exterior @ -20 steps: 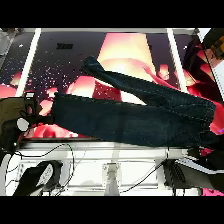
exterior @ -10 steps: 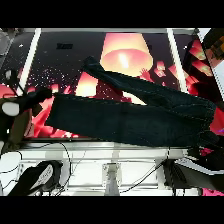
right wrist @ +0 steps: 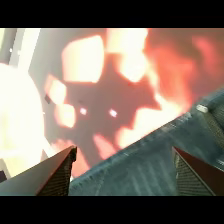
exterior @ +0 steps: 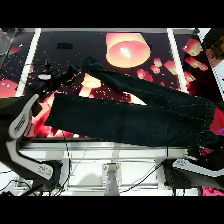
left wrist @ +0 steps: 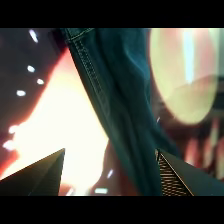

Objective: Fold the clothes and pants, and hang the long-sleeved shirts on hangers.

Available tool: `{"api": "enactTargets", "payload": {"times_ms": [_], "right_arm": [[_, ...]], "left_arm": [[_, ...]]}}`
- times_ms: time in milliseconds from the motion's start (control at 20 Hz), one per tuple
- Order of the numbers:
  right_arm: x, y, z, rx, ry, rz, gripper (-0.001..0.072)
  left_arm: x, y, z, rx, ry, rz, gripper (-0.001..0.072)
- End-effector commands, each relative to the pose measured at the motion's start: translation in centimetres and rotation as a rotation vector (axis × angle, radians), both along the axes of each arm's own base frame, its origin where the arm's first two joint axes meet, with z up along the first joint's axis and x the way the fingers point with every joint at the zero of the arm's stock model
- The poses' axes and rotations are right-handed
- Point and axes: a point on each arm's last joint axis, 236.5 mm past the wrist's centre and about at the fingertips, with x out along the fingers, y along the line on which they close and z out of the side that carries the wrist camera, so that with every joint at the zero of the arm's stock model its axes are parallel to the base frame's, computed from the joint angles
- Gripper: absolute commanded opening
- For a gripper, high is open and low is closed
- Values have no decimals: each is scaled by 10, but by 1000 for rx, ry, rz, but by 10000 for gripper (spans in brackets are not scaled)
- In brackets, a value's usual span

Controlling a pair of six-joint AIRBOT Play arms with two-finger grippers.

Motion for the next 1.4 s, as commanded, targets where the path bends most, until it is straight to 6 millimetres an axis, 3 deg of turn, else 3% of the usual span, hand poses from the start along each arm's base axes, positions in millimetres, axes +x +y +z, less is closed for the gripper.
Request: {"api": "enactTargets", "payload": {"times_ms": [0,100,200,400,600,700,800,950,1050,1250,1350], "right_arm": [[24,7,6,-54,-37,6,683],[27,12,6,-54,-40,18,683],[28,14,6,-53,-38,23,682],[28,14,6,-53,-38,23,682],[28,14,6,-53,-38,22,682],[28,14,6,-53,-38,22,682],[28,14,6,-53,-38,22,682],[28,14,6,-53,-38,23,682],[28,15,6,-51,-37,24,681],[27,17,4,-44,-31,32,681],[26,18,4,-40,-29,36,681]], "left_arm": [[32,-18,-38,-175,63,50,636],[46,-16,-41,-193,54,68,631],[56,-17,-42,-204,42,72,468],[71,-22,-45,-206,21,64,455],[71,-22,-61,-208,44,68,453],[71,-22,-63,-206,46,67,275],[74,-20,-57,-209,34,68,9],[80,-18,-24,-245,-18,20,8],[78,-3,5,-211,-69,-26,6],[58,32,63,-12,-129,-118,5],[37,39,73,130,-94,-185,4]]}}
